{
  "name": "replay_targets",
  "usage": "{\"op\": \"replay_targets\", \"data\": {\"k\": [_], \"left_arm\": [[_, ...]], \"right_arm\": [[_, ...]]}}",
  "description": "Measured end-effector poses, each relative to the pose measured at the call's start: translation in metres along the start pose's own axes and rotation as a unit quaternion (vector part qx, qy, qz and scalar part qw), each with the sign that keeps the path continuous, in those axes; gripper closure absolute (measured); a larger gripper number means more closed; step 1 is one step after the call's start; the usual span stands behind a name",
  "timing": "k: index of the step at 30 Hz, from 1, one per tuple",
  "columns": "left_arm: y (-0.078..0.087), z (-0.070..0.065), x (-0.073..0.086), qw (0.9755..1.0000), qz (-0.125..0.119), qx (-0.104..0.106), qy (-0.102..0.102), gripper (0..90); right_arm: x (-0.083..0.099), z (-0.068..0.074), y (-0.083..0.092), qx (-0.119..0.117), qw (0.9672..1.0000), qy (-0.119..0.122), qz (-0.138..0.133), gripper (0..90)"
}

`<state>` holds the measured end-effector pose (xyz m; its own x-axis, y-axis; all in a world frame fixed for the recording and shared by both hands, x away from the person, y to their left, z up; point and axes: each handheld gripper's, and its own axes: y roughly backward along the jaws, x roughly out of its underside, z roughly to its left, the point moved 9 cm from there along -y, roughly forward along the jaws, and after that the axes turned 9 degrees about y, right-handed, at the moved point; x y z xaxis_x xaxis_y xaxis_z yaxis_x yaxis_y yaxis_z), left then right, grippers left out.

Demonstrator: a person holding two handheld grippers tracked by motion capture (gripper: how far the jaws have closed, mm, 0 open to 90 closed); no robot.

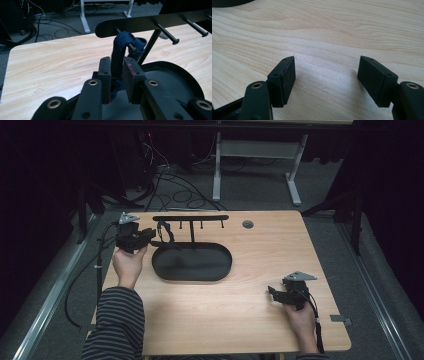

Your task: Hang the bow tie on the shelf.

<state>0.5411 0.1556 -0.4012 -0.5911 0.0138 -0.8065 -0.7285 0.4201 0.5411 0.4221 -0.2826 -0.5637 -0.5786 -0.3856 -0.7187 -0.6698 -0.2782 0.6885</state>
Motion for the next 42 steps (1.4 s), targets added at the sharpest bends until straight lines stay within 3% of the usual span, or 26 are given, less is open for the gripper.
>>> {"op": "replay_targets", "data": {"k": [12, 28, 42], "left_arm": [[0.011, 0.0, 0.001, 1.0, -0.004, 0.002, -0.006, 72.6], [0.032, 0.007, 0.011, 1.0, -0.007, -0.003, -0.003, 63.9], [0.046, 0.01, 0.023, 1.0, -0.009, -0.003, 0.0, 61.6]], "right_arm": [[0.0, 0.0, 0.0, 0.0, 1.0, 0.0, 0.0, 32.1], [0.0, 0.0, 0.0, 0.001, 1.0, 0.001, -0.001, 32.1], [0.0, 0.0, 0.0, 0.001, 1.0, 0.0, 0.0, 32.1]]}}
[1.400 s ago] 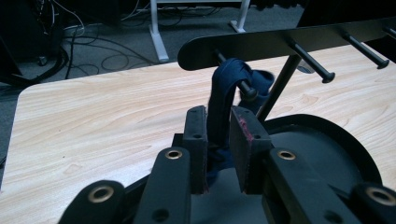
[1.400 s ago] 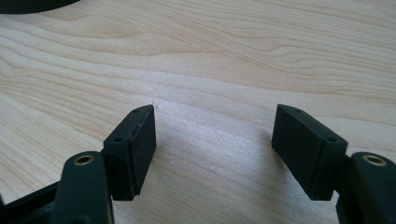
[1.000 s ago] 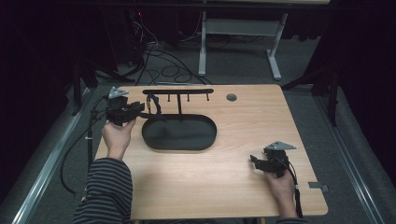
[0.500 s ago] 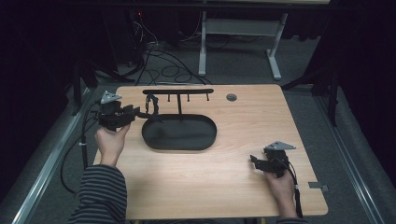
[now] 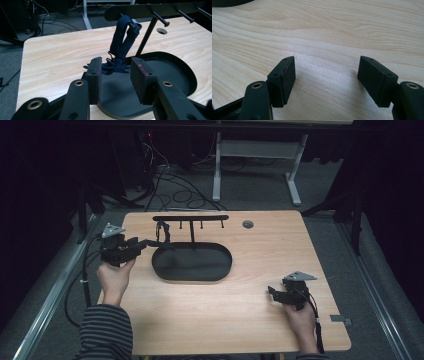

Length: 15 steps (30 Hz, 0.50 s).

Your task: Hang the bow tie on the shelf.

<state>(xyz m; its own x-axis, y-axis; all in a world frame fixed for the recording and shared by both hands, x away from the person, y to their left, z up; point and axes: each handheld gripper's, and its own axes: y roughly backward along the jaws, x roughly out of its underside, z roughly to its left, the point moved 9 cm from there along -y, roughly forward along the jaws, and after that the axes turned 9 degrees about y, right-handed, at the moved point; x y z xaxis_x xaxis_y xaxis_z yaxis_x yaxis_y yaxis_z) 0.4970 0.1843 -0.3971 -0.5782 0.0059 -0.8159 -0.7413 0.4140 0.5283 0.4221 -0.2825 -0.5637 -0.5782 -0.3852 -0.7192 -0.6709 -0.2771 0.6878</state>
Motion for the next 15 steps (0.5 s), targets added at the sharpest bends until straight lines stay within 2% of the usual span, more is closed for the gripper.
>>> {"op": "replay_targets", "data": {"k": [15], "left_arm": [[0.011, 0.003, 0.016, 1.0, -0.001, 0.001, 0.01, 60.5]], "right_arm": [[0.0, 0.0, 0.0, 0.001, 1.0, 0.0, 0.0, 32.1]]}}
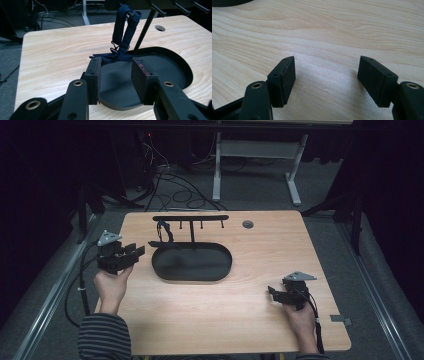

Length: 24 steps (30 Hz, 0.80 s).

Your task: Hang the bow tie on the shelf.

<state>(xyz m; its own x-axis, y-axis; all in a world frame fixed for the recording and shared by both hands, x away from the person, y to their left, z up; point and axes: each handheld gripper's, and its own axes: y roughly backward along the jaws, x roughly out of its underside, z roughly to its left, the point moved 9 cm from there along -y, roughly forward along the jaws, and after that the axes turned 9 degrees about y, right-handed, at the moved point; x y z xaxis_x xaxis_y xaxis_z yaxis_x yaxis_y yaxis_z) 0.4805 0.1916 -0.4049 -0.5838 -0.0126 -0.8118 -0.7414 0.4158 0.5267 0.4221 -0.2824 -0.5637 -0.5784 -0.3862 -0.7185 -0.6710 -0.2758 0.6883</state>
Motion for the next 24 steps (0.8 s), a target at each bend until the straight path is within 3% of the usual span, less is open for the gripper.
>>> {"op": "replay_targets", "data": {"k": [24], "left_arm": [[0.014, 0.003, 0.026, 1.0, 0.005, 0.001, 0.005, 59.3]], "right_arm": [[0.0, 0.0, 0.0, 0.002, 1.0, 0.004, 0.001, 32.1]]}}
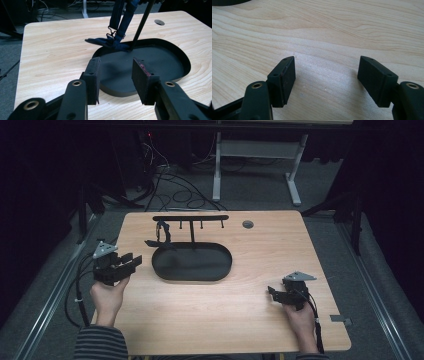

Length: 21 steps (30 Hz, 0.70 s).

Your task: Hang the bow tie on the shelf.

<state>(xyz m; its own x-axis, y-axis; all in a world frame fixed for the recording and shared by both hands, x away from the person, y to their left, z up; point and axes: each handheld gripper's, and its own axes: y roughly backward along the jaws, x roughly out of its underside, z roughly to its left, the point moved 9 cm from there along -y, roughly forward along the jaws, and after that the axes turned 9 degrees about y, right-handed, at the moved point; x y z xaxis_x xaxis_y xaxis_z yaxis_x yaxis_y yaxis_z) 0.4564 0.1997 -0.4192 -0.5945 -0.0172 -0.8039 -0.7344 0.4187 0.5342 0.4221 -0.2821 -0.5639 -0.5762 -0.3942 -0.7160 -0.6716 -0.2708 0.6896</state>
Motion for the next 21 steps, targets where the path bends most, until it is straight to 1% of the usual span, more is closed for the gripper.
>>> {"op": "replay_targets", "data": {"k": [5, 10, 21], "left_arm": [[0.001, 0.0, 0.007, 1.0, 0.002, -0.001, -0.001, 59.3], [0.002, -0.001, 0.012, 1.0, 0.004, 0.004, 0.001, 59.2], [0.006, -0.003, 0.021, 1.0, 0.004, 0.007, 0.004, 59.1]], "right_arm": [[0.0, 0.0, 0.0, 0.001, 1.0, 0.001, -0.001, 32.1], [0.0, 0.0, 0.0, 0.002, 1.0, 0.003, 0.0, 32.0], [0.0, 0.0, 0.0, 0.002, 1.0, 0.003, 0.0, 32.0]]}}
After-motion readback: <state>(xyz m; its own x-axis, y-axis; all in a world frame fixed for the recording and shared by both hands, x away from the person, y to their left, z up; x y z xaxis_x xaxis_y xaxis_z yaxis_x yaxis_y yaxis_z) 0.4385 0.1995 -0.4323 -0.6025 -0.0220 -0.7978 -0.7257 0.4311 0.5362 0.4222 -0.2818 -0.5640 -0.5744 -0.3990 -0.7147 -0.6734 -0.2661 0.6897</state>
